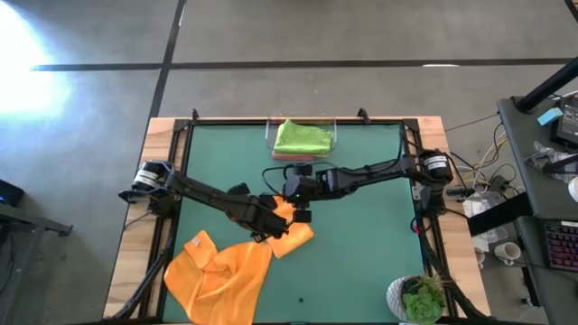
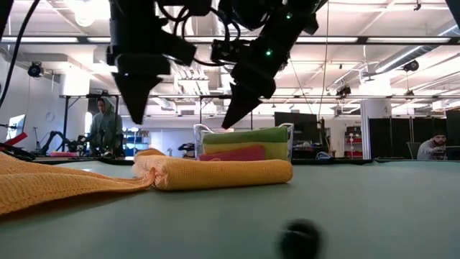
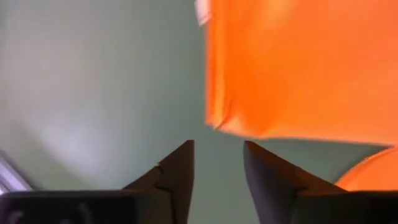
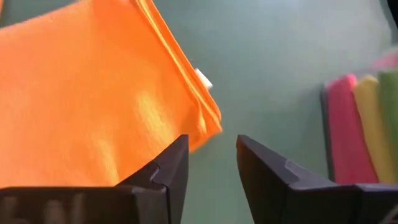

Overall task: Fold microfiber towels
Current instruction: Fold the right orange microfiber towel

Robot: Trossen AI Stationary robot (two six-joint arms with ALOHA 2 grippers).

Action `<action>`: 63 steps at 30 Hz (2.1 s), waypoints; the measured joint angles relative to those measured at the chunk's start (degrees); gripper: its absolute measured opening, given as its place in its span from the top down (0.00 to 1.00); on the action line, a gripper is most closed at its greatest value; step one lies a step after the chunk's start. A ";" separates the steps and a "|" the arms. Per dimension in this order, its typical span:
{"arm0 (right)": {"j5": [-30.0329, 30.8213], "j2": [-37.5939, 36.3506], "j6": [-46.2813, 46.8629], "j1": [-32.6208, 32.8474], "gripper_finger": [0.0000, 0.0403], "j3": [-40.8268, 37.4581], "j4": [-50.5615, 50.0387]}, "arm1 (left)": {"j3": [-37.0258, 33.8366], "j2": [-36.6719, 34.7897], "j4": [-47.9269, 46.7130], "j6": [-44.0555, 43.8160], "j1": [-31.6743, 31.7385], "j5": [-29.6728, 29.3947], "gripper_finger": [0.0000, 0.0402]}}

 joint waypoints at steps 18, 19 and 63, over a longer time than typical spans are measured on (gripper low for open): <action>-6.14 -18.70 9.76 1.33 0.74 -5.89 -24.52 | 1.44 -5.71 -4.15 -3.75 -0.58 3.75 0.60; -6.61 -20.60 10.92 1.78 0.74 -7.32 -24.47 | 1.38 -6.21 -3.76 -3.48 -0.62 3.53 0.60; -6.81 -21.36 69.73 14.21 0.72 -22.71 8.51 | -49.46 -53.63 47.32 26.66 6.87 7.25 0.60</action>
